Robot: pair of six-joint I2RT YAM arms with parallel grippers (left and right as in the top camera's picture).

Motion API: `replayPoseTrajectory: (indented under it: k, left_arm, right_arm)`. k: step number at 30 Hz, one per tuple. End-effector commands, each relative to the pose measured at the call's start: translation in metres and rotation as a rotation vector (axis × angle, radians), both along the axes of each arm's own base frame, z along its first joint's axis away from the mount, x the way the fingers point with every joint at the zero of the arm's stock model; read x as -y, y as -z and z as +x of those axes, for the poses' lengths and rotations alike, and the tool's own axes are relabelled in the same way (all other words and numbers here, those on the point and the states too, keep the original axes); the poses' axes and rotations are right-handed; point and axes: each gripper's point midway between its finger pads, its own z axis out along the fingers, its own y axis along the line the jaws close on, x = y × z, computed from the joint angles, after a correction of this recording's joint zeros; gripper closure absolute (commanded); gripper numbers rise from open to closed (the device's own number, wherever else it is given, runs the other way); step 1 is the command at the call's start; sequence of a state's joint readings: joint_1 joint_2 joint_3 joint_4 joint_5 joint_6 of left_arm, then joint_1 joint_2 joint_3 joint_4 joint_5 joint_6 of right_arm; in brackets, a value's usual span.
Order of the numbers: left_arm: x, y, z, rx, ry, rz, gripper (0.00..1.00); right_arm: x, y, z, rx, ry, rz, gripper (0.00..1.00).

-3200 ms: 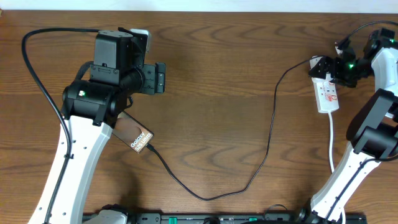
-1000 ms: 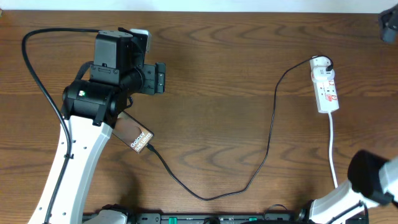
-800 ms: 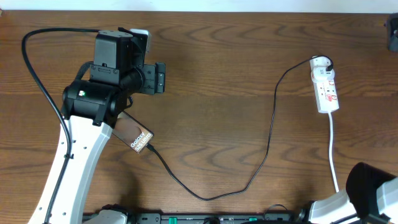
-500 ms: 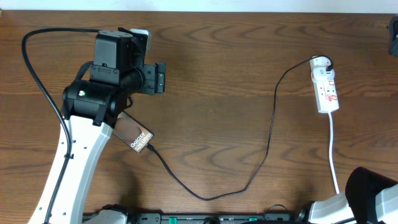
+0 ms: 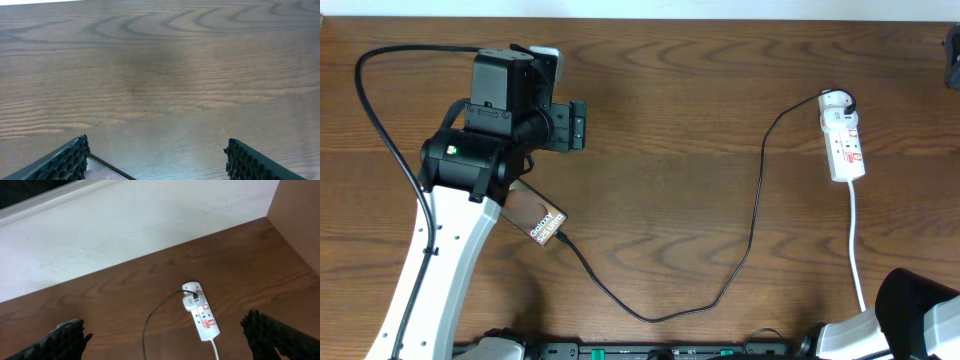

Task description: Plug charger to phone and switch on socket

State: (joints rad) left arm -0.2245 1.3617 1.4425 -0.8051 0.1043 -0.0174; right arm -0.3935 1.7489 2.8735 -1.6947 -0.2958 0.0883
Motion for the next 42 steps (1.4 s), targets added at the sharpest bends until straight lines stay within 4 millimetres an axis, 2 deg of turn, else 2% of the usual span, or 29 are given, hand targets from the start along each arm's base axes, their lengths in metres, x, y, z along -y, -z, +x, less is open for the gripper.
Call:
replayPoseTrajectory:
  k: [1,14,21,26,30,38,42]
  left_arm:
    - [-0.001,-0.006,0.002,0.019,0.008,0.019,0.14]
    - [-0.002,-0.003,0.0,0.007,0.009,0.022,0.14]
    - [-0.011,0.003,-0.021,-0.01,-0.004,0.051,0.14]
    - [-0.014,0.002,-0.036,0.058,-0.006,0.034,0.14]
    - [-0.017,0.007,-0.05,0.159,-0.011,0.006,0.14]
    - [-0.022,0.014,-0.074,0.52,-0.019,-0.086,0.14]
    - [-0.026,0.02,-0.088,0.643,-0.022,-0.115,0.14]
  right_arm:
    - [-0.004,-0.004,-0.004,0.012,0.0,0.006,0.01]
    - [-0.004,-0.004,-0.004,0.012,0.0,0.006,0.01]
    - [-0.004,-0.004,-0.004,0.012,0.0,0.006,0.01]
    - [-0.004,-0.004,-0.004,0.012,0.0,0.006,0.01]
    - [-0.004,-0.004,-0.004,0.012,0.001,0.006,0.01]
    - [-0.004,-0.004,-0.004,0.012,0.0,0.006,0.01]
    - [-0.004,-0.004,-0.004,0.012,0.0,0.006,0.01]
